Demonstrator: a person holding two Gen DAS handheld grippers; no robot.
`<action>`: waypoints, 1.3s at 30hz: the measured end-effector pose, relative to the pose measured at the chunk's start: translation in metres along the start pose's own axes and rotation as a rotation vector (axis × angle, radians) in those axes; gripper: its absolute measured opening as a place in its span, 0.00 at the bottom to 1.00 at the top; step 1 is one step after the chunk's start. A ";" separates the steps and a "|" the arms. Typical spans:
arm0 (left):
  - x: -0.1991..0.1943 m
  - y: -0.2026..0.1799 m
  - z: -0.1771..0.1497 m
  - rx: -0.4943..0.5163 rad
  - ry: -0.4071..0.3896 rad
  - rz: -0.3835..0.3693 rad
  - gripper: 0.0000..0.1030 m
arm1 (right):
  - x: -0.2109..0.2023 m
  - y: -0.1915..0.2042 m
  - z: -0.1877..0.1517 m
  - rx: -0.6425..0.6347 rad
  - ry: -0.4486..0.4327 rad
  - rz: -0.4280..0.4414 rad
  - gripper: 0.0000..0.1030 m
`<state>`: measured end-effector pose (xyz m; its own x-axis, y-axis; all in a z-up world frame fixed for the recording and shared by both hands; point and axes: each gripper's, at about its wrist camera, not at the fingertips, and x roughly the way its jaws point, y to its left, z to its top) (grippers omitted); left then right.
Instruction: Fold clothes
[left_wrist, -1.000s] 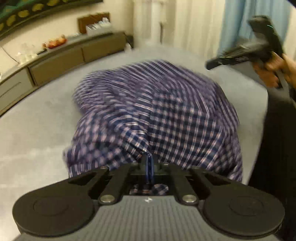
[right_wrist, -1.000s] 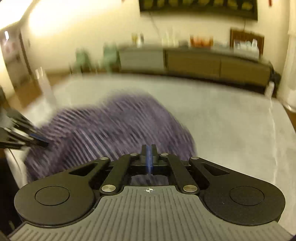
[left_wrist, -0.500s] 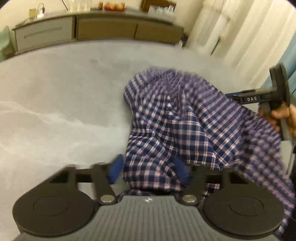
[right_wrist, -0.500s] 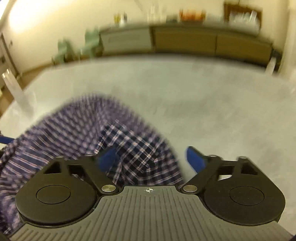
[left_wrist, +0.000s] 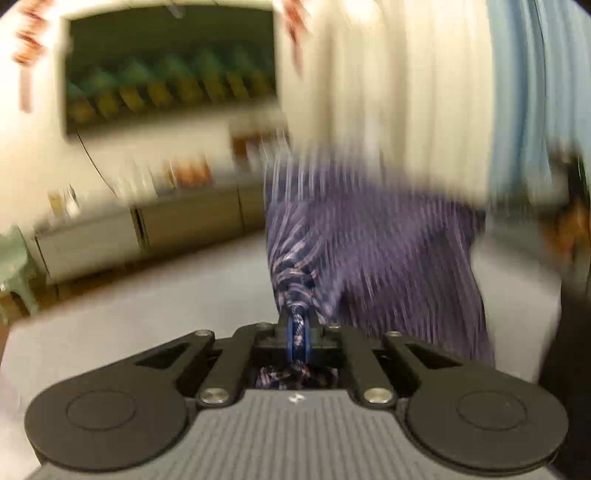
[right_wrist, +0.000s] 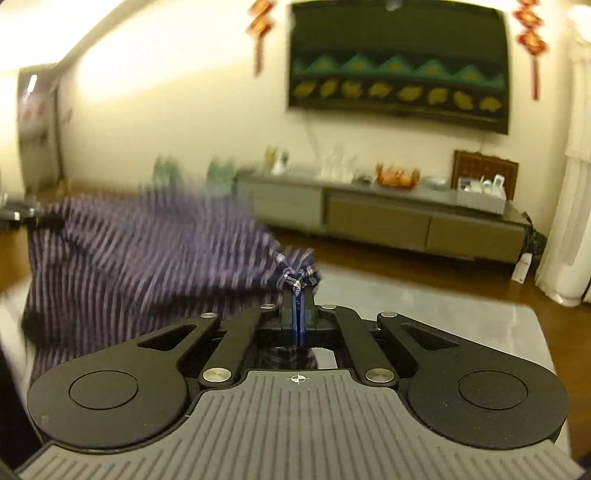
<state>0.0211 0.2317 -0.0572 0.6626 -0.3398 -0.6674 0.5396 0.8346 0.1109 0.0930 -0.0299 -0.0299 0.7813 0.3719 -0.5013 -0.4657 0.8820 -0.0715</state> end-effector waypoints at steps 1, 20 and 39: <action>0.020 -0.013 -0.023 0.025 0.107 0.004 0.07 | 0.007 0.006 -0.023 -0.019 0.079 -0.009 0.02; 0.026 -0.049 -0.090 0.410 0.098 0.067 0.50 | 0.026 0.082 -0.090 -0.535 0.239 0.055 0.78; -0.188 0.033 0.006 -0.005 -0.440 -0.079 0.04 | -0.073 0.037 -0.006 -0.221 -0.028 0.314 0.06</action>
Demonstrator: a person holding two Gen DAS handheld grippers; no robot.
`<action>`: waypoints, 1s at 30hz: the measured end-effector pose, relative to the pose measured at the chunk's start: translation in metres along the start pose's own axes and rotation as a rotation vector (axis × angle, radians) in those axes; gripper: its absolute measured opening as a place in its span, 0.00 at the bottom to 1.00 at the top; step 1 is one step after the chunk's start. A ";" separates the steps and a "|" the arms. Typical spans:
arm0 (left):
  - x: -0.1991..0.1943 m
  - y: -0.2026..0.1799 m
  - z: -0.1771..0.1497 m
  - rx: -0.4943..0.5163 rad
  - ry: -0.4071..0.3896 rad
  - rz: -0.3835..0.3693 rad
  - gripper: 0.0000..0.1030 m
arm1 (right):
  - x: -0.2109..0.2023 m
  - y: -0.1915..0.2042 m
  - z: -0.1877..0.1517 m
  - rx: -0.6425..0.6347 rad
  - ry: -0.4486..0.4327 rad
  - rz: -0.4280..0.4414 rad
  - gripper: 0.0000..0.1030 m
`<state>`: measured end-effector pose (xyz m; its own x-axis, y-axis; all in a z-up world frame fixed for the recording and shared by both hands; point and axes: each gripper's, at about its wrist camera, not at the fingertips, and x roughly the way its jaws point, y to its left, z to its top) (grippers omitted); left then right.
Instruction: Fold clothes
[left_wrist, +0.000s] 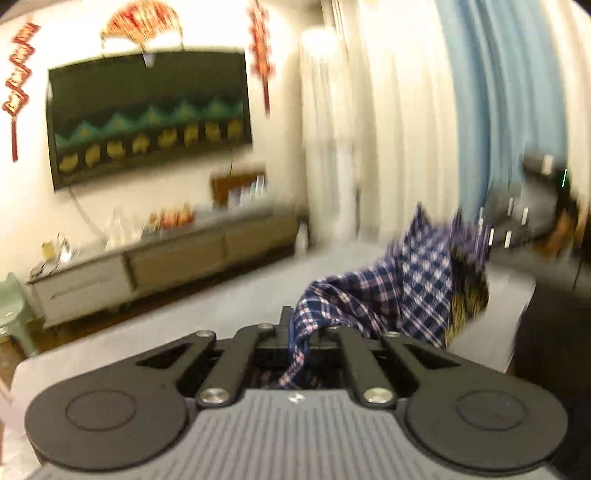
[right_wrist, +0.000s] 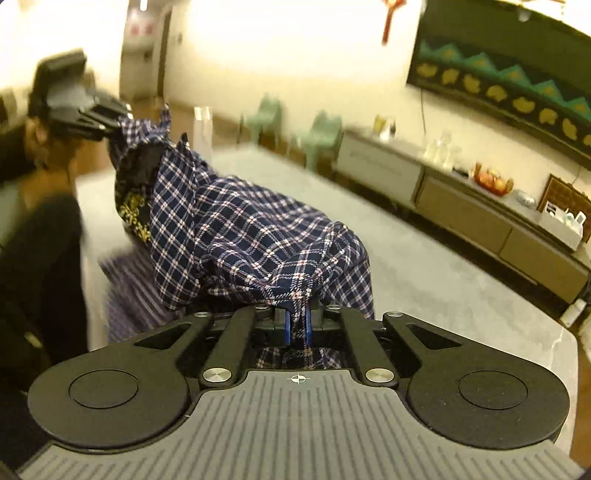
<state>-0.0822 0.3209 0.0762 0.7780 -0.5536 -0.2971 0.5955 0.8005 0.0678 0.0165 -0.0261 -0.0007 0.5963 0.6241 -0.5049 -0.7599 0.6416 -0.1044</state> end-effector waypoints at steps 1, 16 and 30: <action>-0.004 0.006 0.017 -0.023 -0.028 -0.002 0.04 | -0.018 -0.003 0.009 0.025 -0.037 0.023 0.06; 0.270 0.255 -0.070 -0.705 0.473 0.457 0.40 | 0.200 -0.235 0.031 0.718 0.140 -0.249 0.56; 0.210 0.172 -0.171 -0.610 0.544 0.340 0.47 | 0.236 -0.167 -0.091 0.667 0.331 -0.266 0.28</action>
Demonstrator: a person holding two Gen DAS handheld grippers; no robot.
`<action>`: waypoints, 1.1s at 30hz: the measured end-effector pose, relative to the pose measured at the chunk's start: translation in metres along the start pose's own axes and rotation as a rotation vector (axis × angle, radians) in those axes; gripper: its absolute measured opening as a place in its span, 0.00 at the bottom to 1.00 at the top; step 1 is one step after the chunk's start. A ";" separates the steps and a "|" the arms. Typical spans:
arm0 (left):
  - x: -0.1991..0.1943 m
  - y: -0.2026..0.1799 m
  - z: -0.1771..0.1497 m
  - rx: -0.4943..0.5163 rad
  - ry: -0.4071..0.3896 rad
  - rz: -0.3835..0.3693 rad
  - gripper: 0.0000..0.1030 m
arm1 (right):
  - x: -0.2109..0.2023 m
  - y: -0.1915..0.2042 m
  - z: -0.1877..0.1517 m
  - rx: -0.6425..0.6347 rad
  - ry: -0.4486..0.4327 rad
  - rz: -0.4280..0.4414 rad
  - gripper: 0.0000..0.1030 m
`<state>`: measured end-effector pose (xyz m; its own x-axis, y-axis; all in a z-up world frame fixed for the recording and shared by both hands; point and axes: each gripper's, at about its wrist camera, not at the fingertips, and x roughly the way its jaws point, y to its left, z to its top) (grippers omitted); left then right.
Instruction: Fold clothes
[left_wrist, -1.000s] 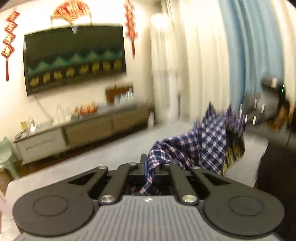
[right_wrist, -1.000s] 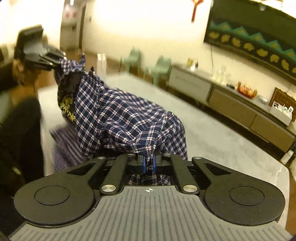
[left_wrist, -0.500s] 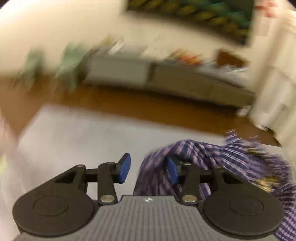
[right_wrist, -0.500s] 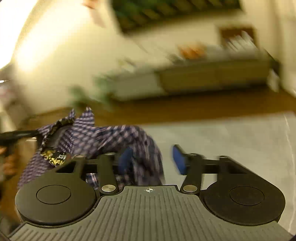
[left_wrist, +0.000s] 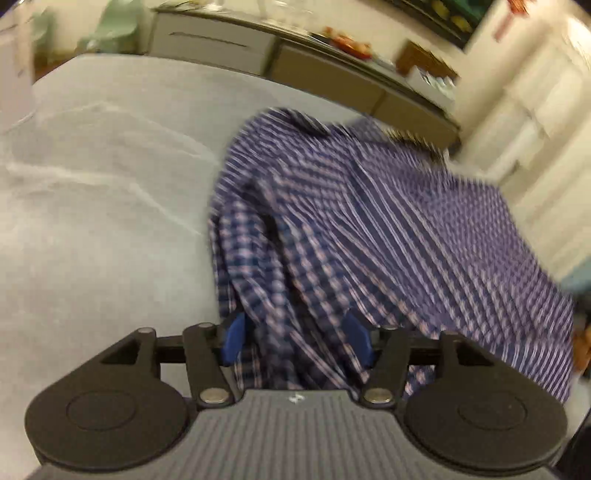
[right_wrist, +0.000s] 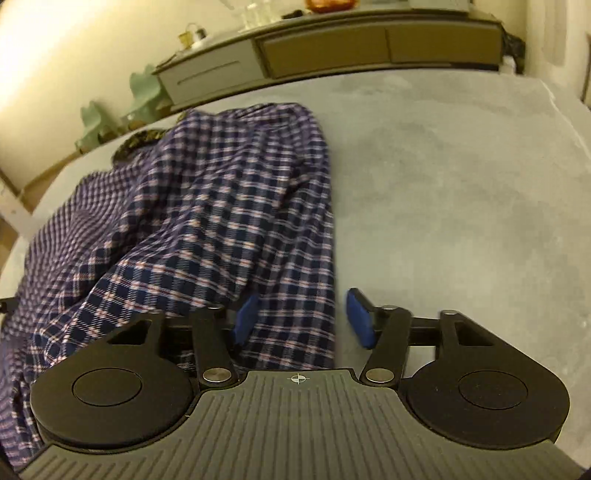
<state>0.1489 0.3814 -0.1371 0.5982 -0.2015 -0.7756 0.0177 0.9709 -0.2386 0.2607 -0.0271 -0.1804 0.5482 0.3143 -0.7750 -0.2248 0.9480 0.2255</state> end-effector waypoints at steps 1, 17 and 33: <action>0.004 -0.005 0.002 0.031 -0.007 0.049 0.18 | 0.004 0.002 0.000 -0.005 0.006 0.009 0.20; -0.060 0.003 0.009 0.023 -0.200 0.366 0.39 | -0.094 -0.009 -0.034 0.029 -0.242 -0.070 0.49; -0.002 -0.080 -0.032 0.110 -0.100 0.113 0.45 | -0.080 0.037 -0.049 -0.308 -0.223 -0.443 0.00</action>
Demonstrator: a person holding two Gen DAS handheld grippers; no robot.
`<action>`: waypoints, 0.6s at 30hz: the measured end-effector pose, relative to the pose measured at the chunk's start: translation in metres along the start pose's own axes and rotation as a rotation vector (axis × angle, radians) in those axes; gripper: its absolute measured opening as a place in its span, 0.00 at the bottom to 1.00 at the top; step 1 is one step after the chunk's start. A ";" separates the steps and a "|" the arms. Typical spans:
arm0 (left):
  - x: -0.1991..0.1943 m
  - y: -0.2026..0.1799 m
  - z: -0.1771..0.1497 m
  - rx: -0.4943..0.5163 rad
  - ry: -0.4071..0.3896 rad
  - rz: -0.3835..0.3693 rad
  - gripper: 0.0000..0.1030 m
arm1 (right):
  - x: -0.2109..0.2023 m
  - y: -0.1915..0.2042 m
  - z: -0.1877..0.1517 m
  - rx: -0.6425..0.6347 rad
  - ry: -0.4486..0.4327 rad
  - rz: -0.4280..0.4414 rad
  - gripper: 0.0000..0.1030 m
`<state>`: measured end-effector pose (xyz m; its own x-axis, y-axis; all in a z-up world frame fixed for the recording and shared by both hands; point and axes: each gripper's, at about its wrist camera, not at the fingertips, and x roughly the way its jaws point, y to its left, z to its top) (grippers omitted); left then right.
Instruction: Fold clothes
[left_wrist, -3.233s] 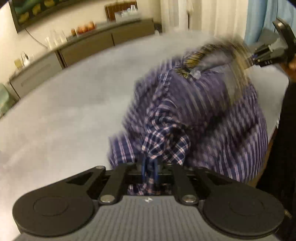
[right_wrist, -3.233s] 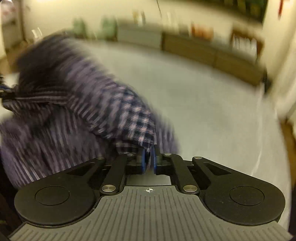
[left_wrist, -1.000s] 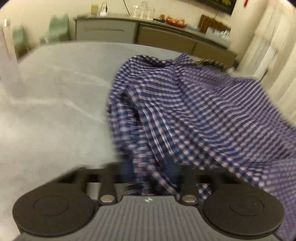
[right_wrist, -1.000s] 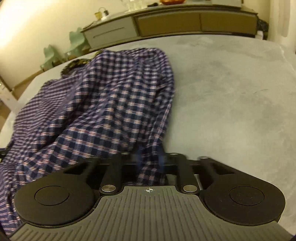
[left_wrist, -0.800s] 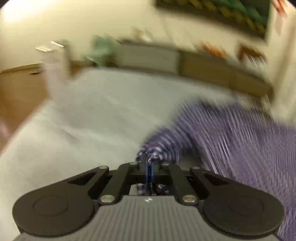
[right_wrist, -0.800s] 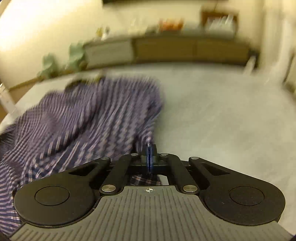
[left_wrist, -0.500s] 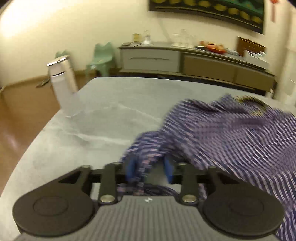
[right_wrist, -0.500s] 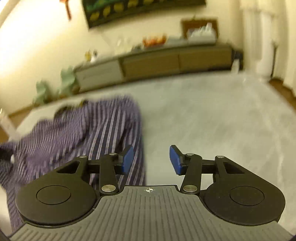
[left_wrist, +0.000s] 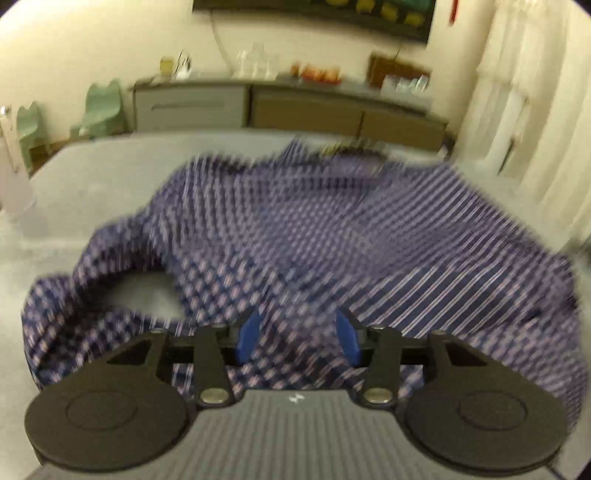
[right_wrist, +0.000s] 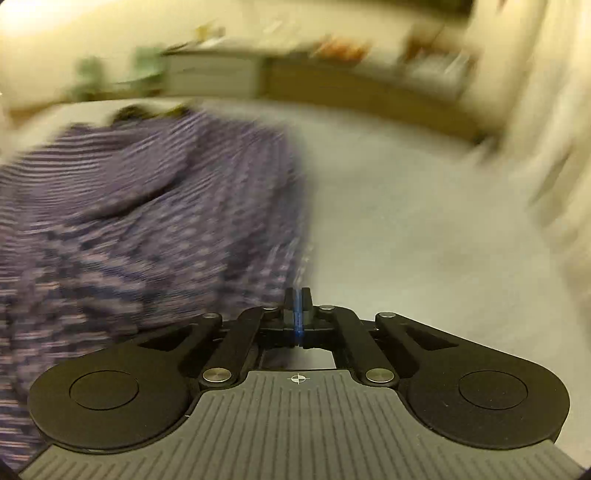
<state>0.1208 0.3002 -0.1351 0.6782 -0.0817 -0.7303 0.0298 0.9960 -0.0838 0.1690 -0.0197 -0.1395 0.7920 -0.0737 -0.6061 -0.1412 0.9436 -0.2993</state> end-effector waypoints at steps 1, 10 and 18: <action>0.007 0.004 -0.003 -0.007 0.025 0.019 0.45 | -0.006 -0.013 0.005 -0.011 -0.033 -0.112 0.00; -0.029 0.052 -0.014 -0.229 -0.034 0.041 0.52 | -0.009 -0.059 -0.014 0.358 0.089 0.260 0.61; -0.024 0.044 -0.040 -0.270 0.006 0.030 0.53 | 0.006 0.018 -0.039 0.238 0.200 0.355 0.35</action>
<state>0.0762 0.3450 -0.1487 0.6716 -0.0533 -0.7390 -0.1877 0.9526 -0.2393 0.1480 -0.0163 -0.1775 0.5861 0.2280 -0.7775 -0.2242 0.9678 0.1148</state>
